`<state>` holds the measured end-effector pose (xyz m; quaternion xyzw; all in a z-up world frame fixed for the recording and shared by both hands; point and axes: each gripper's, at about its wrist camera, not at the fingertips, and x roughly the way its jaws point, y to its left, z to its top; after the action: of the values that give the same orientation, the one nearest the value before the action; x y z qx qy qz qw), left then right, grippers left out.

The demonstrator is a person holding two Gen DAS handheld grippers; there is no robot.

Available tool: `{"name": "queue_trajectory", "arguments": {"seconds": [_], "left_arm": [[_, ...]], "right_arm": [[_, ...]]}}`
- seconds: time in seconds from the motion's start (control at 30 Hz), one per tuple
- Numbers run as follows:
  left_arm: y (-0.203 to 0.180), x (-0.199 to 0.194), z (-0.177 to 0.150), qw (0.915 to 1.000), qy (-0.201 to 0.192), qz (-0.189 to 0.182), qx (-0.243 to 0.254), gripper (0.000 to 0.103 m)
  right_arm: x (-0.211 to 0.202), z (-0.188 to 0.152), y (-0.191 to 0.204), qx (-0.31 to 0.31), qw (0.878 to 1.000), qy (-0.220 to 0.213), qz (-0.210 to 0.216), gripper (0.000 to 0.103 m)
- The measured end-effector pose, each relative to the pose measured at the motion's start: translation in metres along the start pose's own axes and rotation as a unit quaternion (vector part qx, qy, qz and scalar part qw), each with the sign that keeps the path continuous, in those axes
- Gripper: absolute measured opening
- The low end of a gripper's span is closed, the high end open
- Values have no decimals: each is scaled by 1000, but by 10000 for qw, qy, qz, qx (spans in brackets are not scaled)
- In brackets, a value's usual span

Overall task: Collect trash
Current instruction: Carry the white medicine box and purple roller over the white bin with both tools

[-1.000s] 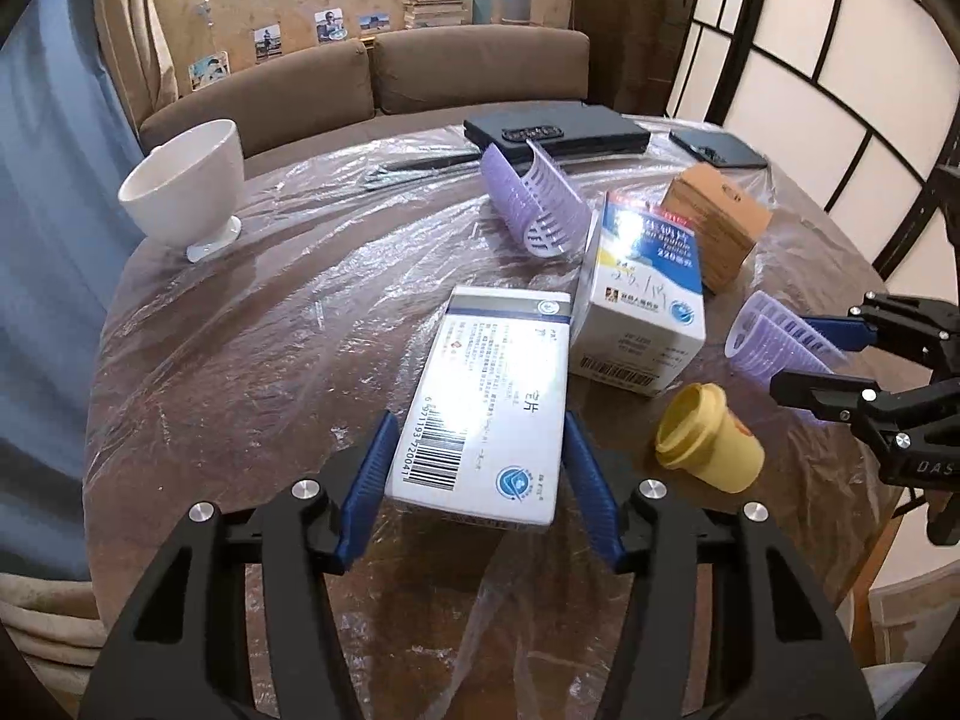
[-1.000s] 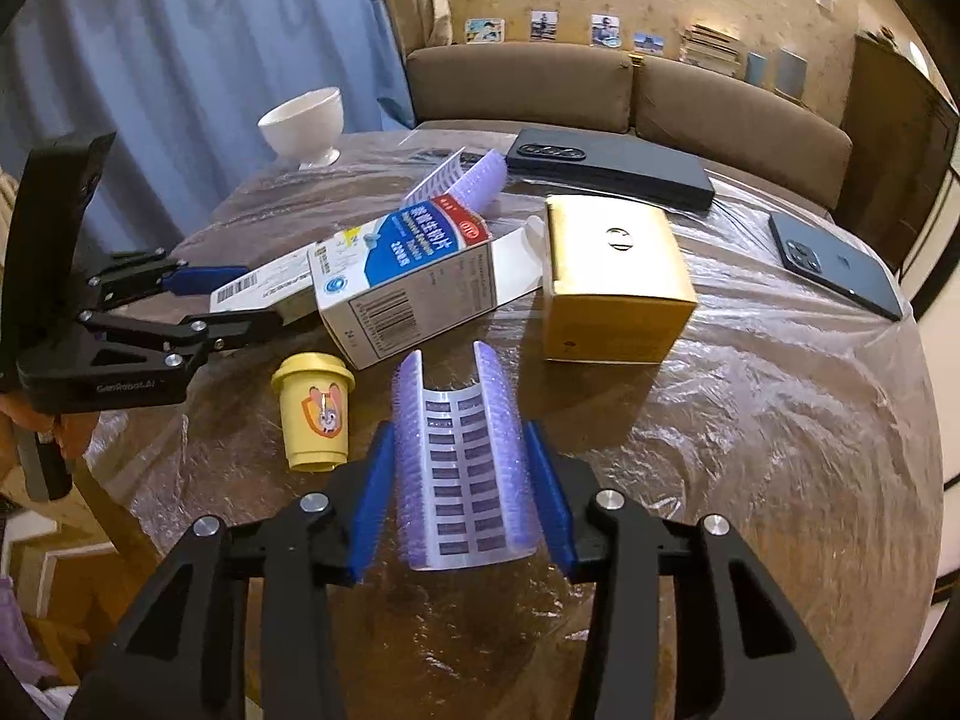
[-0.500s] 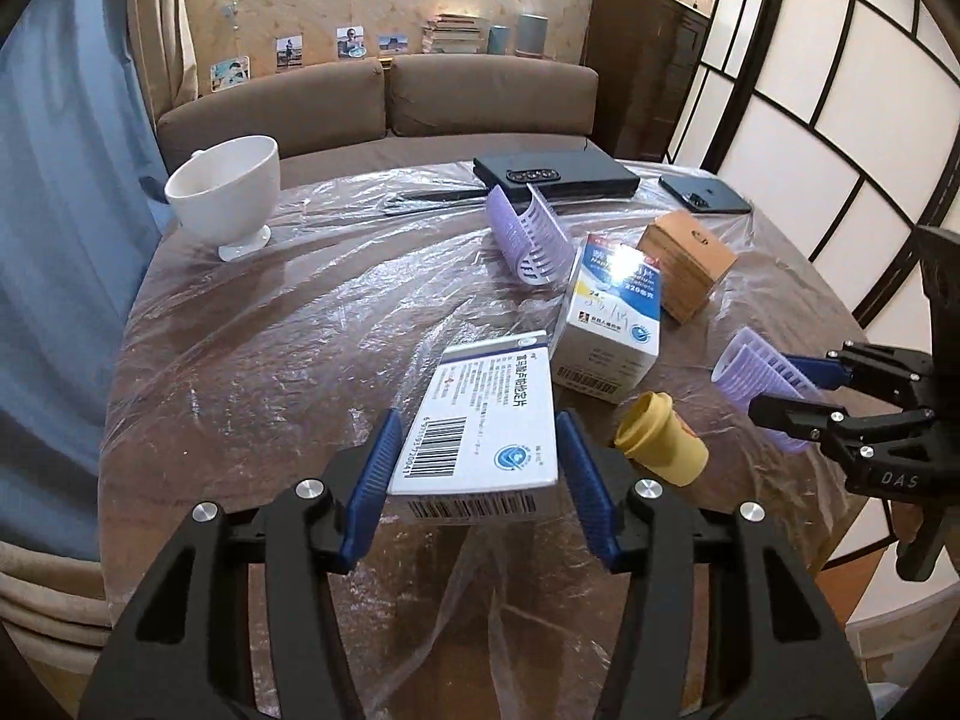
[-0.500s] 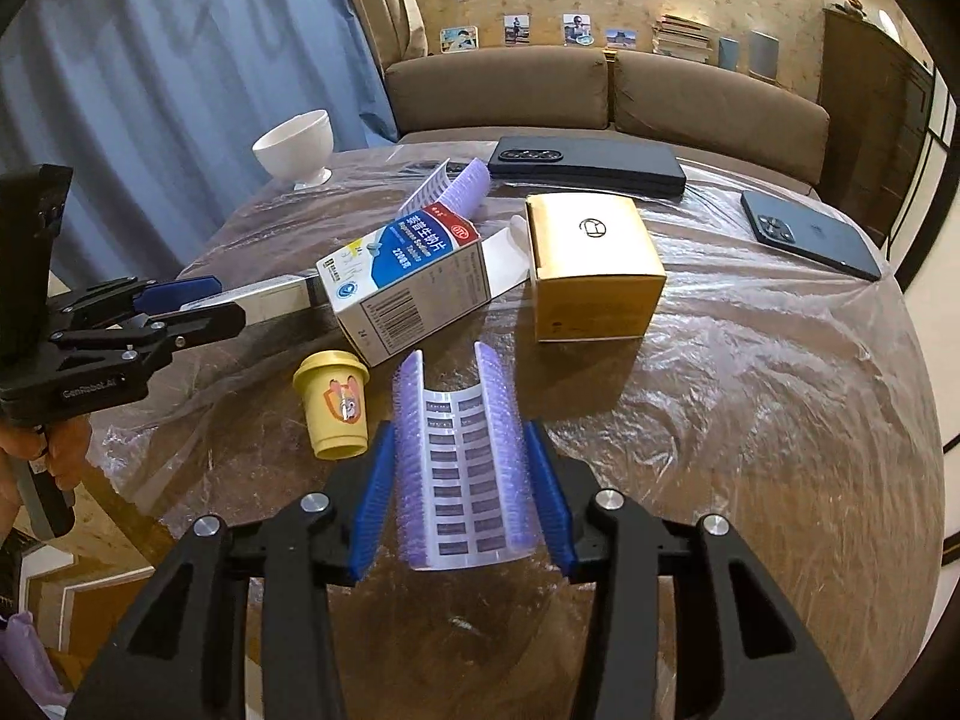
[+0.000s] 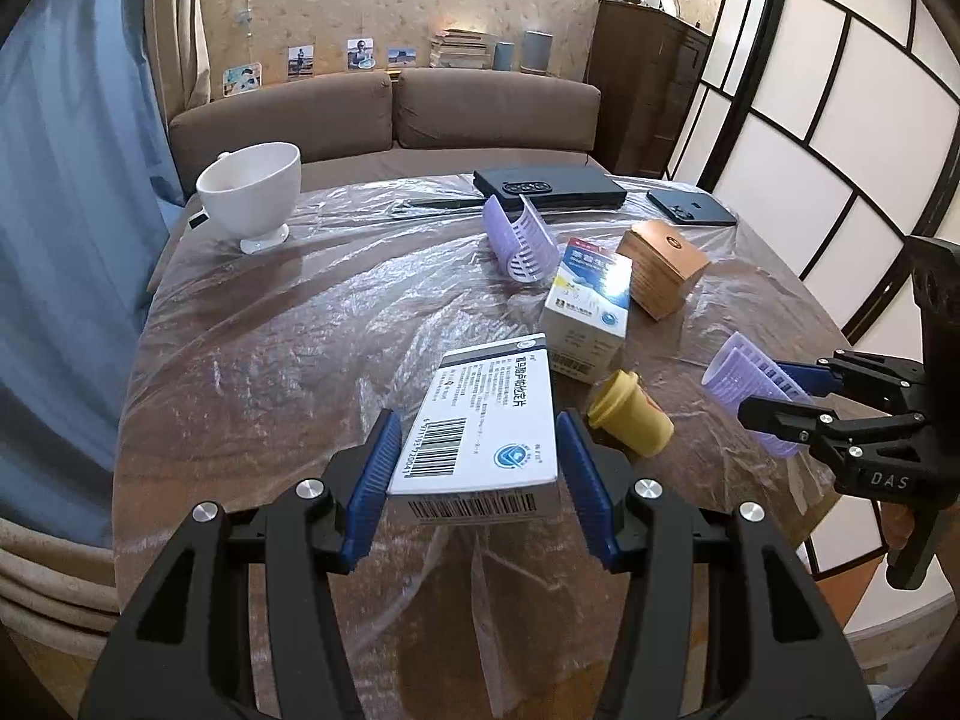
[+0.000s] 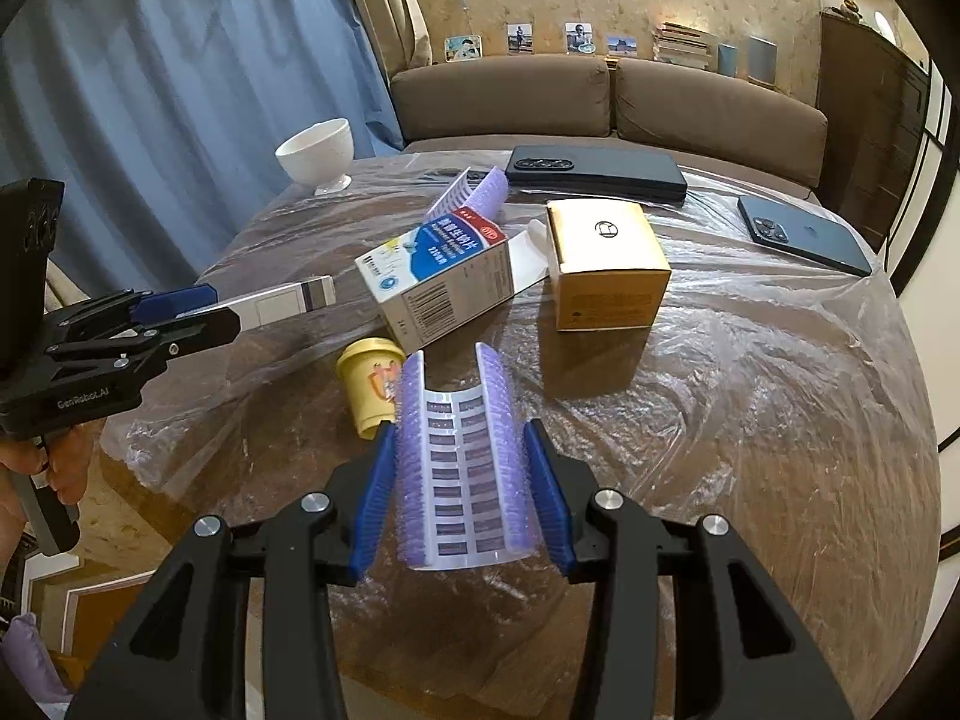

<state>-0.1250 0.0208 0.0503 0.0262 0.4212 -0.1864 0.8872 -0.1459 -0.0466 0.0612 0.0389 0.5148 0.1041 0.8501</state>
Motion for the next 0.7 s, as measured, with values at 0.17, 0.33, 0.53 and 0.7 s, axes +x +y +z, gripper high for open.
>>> {"name": "queue_trajectory", "arguments": {"seconds": [0.17,0.33,0.53,0.7], "left_arm": [[-8,-13,-11,10000,-25,-11,14,55],[-15,-27,-20,9999,-75,-83,17,55],[-25,-42,-30,9998,-93,-181,84,55],[-31,-50,-37,9997,-66,-226,99,55]], "right_arm": [[-5,-6,4,29,10000,16,-25,42],[-13,-15,6,103,9999,34,-31,42],[-25,-30,11,177,9998,68,-16,42],[-37,-42,16,245,9997,39,-4,42]]}}
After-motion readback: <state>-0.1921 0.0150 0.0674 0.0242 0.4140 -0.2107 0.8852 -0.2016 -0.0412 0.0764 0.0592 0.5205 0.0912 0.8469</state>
